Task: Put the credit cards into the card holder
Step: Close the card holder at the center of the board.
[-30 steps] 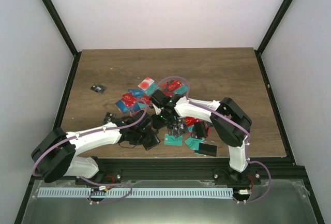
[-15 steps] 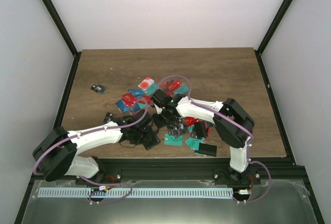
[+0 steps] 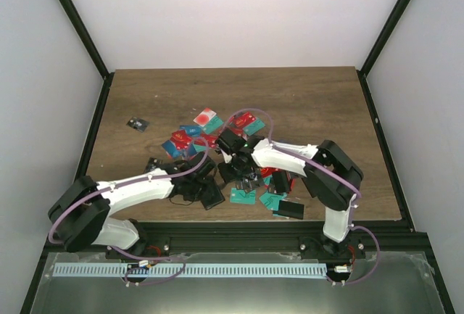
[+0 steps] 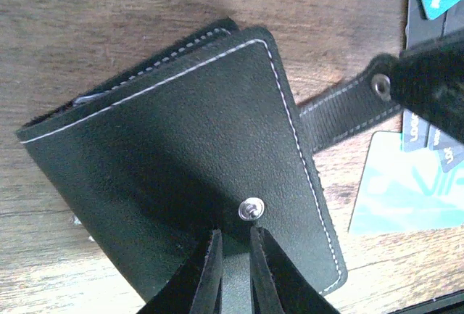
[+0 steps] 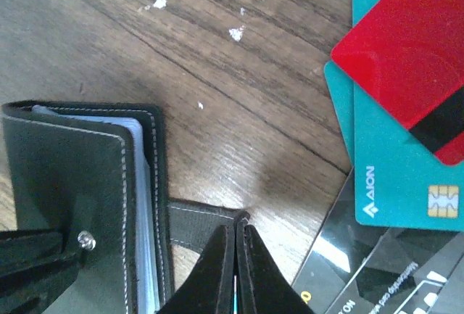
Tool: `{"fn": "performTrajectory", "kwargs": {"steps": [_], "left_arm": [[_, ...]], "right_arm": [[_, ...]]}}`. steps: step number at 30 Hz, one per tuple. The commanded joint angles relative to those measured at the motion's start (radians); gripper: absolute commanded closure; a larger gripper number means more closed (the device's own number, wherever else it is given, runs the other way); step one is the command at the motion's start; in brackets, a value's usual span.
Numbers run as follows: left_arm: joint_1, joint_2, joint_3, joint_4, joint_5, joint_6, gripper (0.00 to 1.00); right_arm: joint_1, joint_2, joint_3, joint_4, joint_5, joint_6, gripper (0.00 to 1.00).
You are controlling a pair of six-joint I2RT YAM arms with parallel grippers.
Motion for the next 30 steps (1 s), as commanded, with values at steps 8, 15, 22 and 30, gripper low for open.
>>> {"fn": "performTrajectory", "kwargs": {"steps": [8,15,22,30], "left_arm": [[0.002,0.042,0.178,-0.12,-0.02,-0.041,0.76],[0.001,-0.12,0.149,-0.233,-0.004,-0.079,0.72],[0.001,-0.247,0.001,-0.249,0.022,-0.108,0.72],[0.001,-0.202,-0.105,-0.101,0.063,-0.133,0.68]], "right_arm": [[0.006,-0.152,-0.112,0.119,-0.052,0.054,0.99],[0.006,-0.158,-0.125,0.144,-0.044,0.069,0.99],[0.006,-0.176,-0.145,0.175,-0.042,0.076,0.99],[0.006,-0.192,-0.177,0.2,-0.052,0.086,0.99]]}}
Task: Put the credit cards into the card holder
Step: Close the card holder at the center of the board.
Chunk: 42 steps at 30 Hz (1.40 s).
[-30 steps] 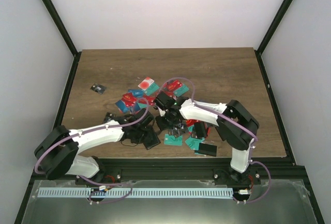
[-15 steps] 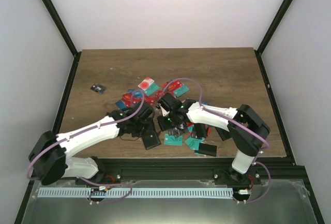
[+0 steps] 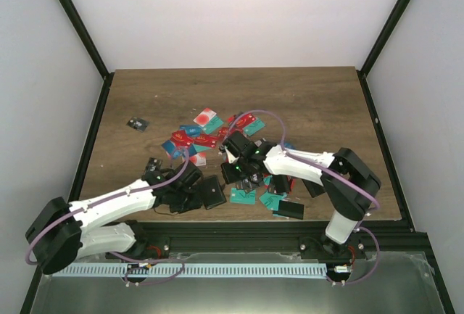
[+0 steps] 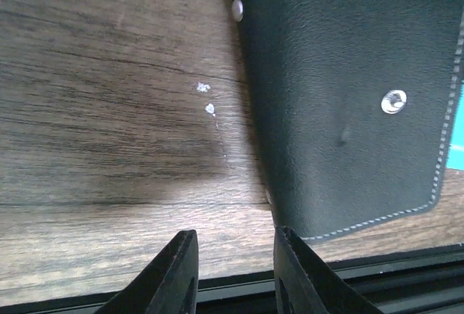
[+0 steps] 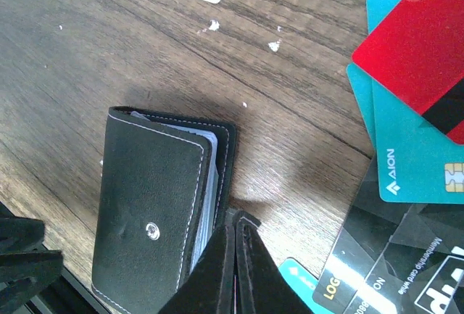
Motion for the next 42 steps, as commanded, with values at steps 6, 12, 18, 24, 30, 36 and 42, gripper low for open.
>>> {"fn": "performTrajectory", "kwargs": {"steps": [6,12,18,24,30,36,42], "left_arm": [[0.002,0.126,-0.023,0.193,0.047,-0.003,0.65],[0.002,0.201,-0.01,0.231,0.047,0.022,0.66],[0.001,0.226,-0.006,0.253,0.044,0.027,0.69],[0.002,0.247,0.004,0.263,0.043,0.032,0.71],[0.002,0.288,0.05,0.255,0.038,0.043,0.6],[0.001,0.304,0.095,0.22,0.01,0.044,0.48],[0.002,0.28,0.106,0.225,0.01,0.028,0.37]], "right_arm": [[0.006,-0.05,-0.032,0.033,0.0,0.013,0.99],[0.006,-0.071,-0.049,0.044,-0.007,0.015,0.99],[0.006,-0.081,-0.063,0.055,-0.02,0.022,0.99],[0.006,-0.087,-0.069,0.062,-0.029,0.02,0.99],[0.008,-0.088,-0.083,0.072,-0.038,0.017,0.99],[0.008,-0.09,-0.092,0.071,-0.03,0.013,0.99],[0.008,-0.089,-0.099,0.073,-0.027,0.012,0.99]]}}
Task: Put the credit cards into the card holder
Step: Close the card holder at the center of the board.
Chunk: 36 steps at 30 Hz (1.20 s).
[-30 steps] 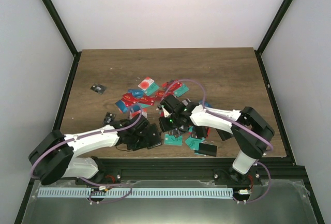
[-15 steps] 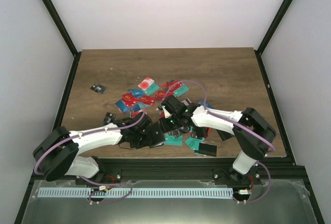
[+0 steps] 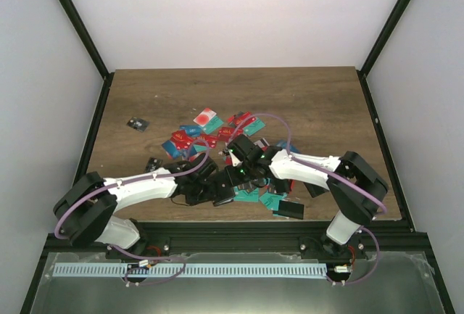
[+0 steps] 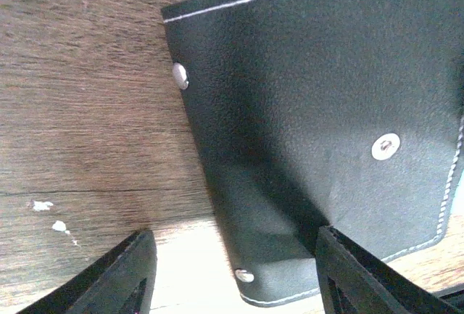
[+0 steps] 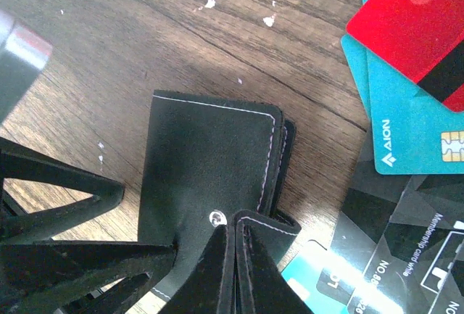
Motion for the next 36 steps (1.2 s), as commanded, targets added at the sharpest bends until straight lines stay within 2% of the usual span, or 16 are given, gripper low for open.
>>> {"fn": "performTrajectory", "kwargs": {"steps": [1,11,13,18,22,28,36], "left_arm": [[0.002,-0.006,0.021,0.019,-0.025,-0.011,0.36],[0.003,0.069,0.03,0.069,-0.019,-0.013,0.35],[0.002,0.082,0.029,0.086,-0.016,-0.016,0.38],[0.003,0.101,0.019,0.099,-0.016,-0.02,0.55],[0.002,0.084,-0.024,0.124,-0.008,-0.032,0.62],[0.003,0.07,-0.056,0.171,0.022,-0.035,0.56],[0.002,0.082,-0.058,0.184,0.034,-0.022,0.54]], "right_arm": [[0.009,-0.027,-0.012,0.013,-0.013,0.001,0.99],[0.009,-0.016,-0.023,0.026,-0.013,0.01,0.99],[0.009,-0.018,-0.03,0.036,-0.02,0.013,0.99],[0.009,-0.023,-0.058,0.074,-0.041,0.025,0.99],[0.009,-0.017,-0.074,0.113,-0.064,0.042,0.99],[0.009,0.0,-0.072,0.141,-0.071,0.065,0.99],[0.009,0.026,-0.075,0.16,-0.076,0.08,0.99]]}}
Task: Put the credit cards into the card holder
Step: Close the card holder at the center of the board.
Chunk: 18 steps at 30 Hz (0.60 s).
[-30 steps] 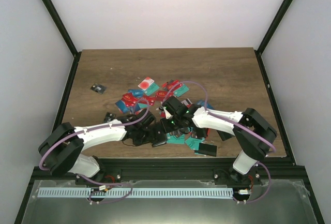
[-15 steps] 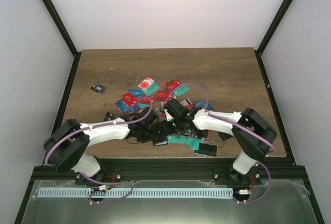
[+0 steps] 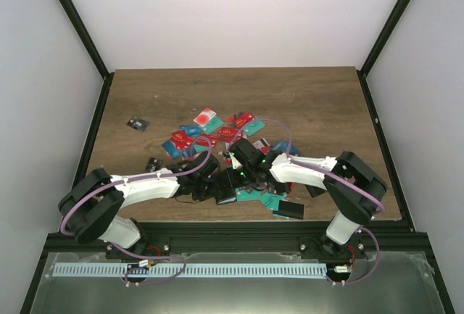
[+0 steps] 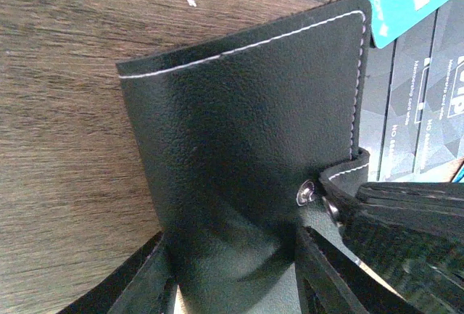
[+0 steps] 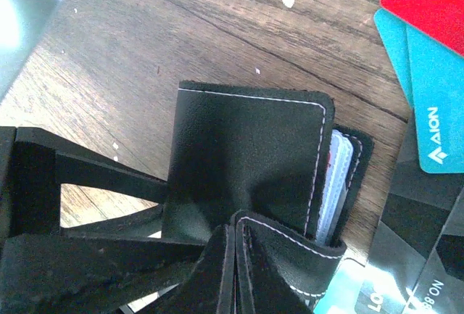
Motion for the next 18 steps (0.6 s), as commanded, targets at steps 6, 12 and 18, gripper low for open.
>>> {"fn": "performTrajectory", "kwargs": {"steps": [6,12,18], "left_arm": [[0.0,0.014,-0.029,-0.025,0.013,0.017,0.54],[-0.001,-0.063,0.016,-0.123,-0.005,0.014,0.49],[0.015,-0.121,0.028,-0.204,-0.042,0.009,0.47]], "right_arm": [[0.007,0.038,-0.026,0.055,0.002,0.028,0.99],[0.008,0.061,-0.018,0.041,0.032,0.034,0.99],[0.008,0.064,-0.024,0.04,0.034,0.031,0.99]]}}
